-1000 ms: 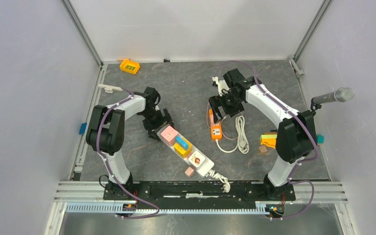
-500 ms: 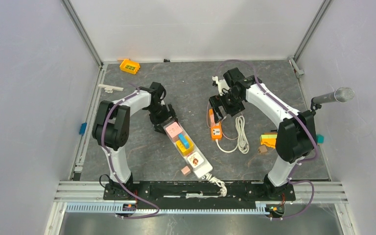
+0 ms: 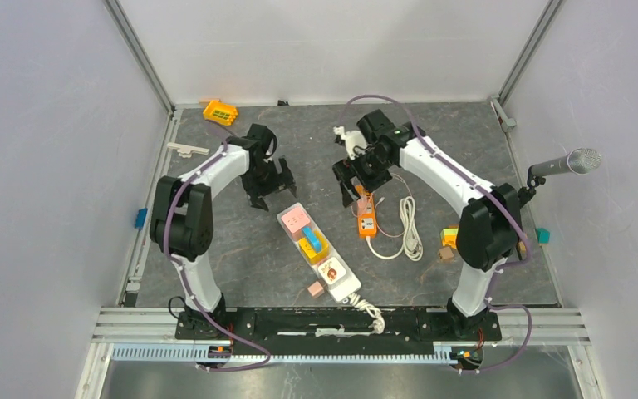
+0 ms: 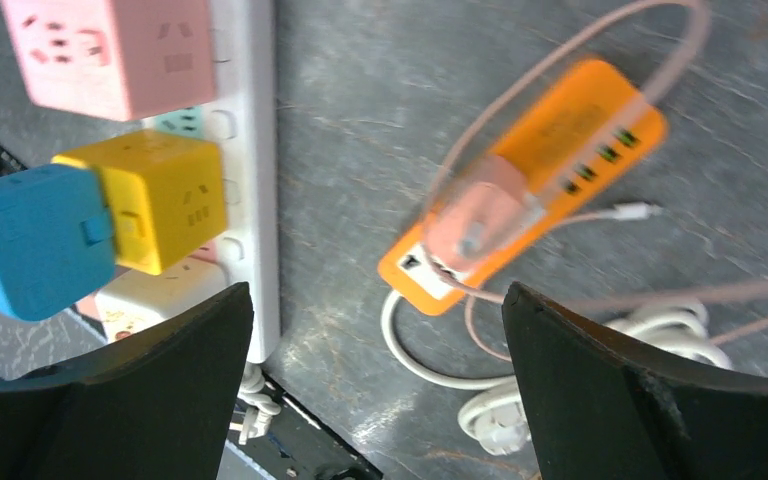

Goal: Insert the plug
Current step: Move the socket to the center of the board.

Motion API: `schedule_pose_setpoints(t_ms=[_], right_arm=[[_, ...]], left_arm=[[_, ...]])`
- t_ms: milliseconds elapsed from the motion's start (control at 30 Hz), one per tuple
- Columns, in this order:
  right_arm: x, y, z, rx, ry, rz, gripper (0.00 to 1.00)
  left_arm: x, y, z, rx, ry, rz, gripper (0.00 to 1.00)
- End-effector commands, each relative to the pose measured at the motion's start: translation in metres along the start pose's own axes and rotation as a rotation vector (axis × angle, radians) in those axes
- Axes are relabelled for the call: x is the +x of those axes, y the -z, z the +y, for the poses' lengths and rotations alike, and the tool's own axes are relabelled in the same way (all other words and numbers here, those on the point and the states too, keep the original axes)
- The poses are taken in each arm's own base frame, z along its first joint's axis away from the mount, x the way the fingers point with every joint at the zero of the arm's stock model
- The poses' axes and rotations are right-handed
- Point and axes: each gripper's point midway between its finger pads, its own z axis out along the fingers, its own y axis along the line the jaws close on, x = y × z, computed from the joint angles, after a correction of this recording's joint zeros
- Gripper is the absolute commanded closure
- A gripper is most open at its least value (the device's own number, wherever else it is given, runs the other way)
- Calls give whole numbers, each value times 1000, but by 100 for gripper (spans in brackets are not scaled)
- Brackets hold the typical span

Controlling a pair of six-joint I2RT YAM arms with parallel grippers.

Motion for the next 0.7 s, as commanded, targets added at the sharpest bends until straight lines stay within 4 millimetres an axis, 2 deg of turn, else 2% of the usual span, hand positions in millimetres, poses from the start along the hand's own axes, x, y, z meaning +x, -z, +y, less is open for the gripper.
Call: schedule_pose_setpoints(t_ms=[0, 133, 233, 367, 467, 500, 667], right_arm=[[-11, 1, 41, -92, 126, -9, 2], [-11, -3, 60, -124, 189, -7, 2], [4, -14, 60, -113, 211, 39, 1], [37, -25, 52, -76, 228, 81, 1], [62, -25, 48, -62, 216, 83, 1], [74, -24, 47, -63, 213, 90, 6], [143, -24, 52, -125, 169, 161, 18]], left_arm=[[-44, 60, -10, 49, -54, -236, 0], [-65, 101, -14, 97, -34, -364, 0], [-76, 131, -17, 122, -22, -451, 0], [-77, 159, -26, 179, -13, -518, 0], [-73, 169, -30, 215, -12, -536, 0], [-72, 170, -30, 222, -14, -539, 0], [-69, 187, -33, 271, -34, -601, 0]])
